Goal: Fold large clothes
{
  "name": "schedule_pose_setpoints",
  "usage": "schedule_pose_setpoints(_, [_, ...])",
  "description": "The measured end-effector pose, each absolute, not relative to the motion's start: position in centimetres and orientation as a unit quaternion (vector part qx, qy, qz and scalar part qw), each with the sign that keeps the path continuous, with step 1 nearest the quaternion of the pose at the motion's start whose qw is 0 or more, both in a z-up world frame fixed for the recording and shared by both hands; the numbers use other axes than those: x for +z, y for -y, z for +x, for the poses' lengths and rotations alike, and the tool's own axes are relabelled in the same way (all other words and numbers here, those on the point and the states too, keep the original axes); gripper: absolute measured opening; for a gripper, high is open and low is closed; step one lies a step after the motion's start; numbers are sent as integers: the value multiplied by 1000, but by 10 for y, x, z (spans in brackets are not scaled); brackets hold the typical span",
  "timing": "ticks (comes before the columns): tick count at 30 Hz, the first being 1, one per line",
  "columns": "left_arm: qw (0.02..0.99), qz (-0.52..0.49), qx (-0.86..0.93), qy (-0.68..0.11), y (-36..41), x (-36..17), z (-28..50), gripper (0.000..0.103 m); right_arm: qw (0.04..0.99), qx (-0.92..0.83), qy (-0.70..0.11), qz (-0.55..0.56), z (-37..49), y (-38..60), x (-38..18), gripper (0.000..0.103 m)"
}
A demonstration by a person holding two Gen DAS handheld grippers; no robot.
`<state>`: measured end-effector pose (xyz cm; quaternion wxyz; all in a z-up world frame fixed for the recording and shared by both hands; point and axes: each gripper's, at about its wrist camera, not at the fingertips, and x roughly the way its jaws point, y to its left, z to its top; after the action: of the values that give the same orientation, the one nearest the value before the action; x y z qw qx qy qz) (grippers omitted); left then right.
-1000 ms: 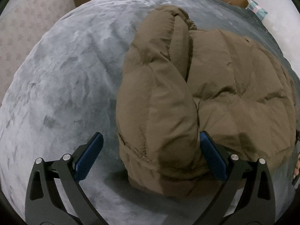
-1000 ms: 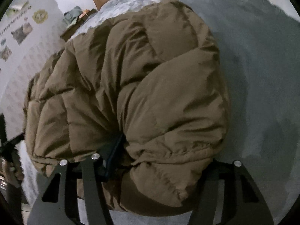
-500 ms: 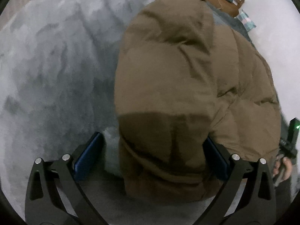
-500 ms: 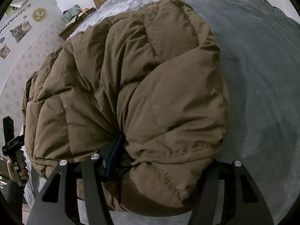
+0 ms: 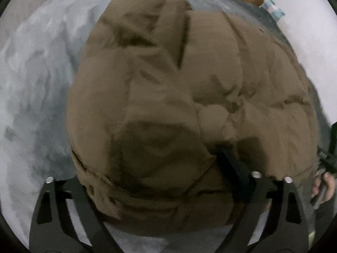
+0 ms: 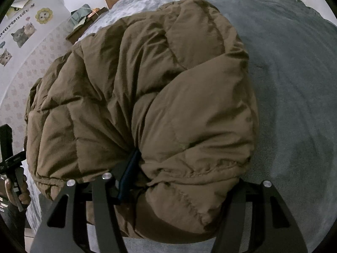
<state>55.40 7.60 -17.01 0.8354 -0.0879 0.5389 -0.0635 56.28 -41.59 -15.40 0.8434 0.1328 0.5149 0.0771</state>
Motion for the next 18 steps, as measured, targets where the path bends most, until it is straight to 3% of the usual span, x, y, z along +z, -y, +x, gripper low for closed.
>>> schedule_pose_setpoints(3, [842, -33, -46, -537, -64, -162, 553, 78, 841, 78, -517, 135, 564, 416, -153, 60])
schedule_pose_setpoints(7, [842, 19, -25, -538, -46, -154, 556, 76, 837, 82, -523, 140, 564, 419, -153, 62])
schedule_pose_setpoints(14, [840, 56, -8, -539, -28, -145, 560, 75, 833, 62, -532, 138, 562, 433, -156, 86])
schedule_pose_setpoints(18, [841, 61, -7, -537, -23, -141, 558, 75, 811, 75, -546, 197, 558, 449, -170, 88])
